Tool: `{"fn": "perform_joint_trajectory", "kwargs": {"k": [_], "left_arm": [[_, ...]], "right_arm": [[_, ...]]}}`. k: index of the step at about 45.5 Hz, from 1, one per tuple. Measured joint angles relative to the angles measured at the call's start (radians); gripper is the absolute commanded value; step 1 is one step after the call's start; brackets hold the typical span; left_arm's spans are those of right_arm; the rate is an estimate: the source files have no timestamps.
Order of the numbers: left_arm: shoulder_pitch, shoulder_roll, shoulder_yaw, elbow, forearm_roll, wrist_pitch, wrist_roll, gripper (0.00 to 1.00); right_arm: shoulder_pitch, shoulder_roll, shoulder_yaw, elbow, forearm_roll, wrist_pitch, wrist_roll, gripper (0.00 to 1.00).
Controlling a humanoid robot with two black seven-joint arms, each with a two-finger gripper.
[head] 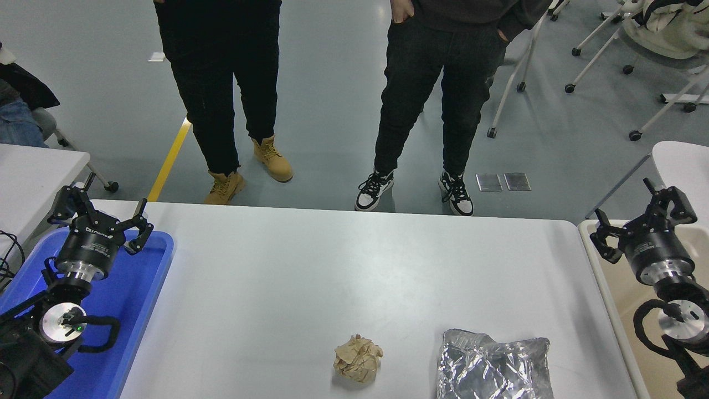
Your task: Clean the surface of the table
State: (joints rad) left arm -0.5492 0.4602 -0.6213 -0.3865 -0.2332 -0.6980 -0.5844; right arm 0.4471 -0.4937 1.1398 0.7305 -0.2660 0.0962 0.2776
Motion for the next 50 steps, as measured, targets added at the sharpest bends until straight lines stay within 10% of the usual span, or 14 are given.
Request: {"fn": "perform_joint_trajectory", "kwargs": {"k": [50], "left_arm": [[0.000, 0.000, 0.000, 0.000, 0.000, 0.000, 0.000, 1.00]], "right_arm": [[0.542, -0.320, -0.929, -0.020, -0.451, 0.131, 0.004, 0.99]]}}
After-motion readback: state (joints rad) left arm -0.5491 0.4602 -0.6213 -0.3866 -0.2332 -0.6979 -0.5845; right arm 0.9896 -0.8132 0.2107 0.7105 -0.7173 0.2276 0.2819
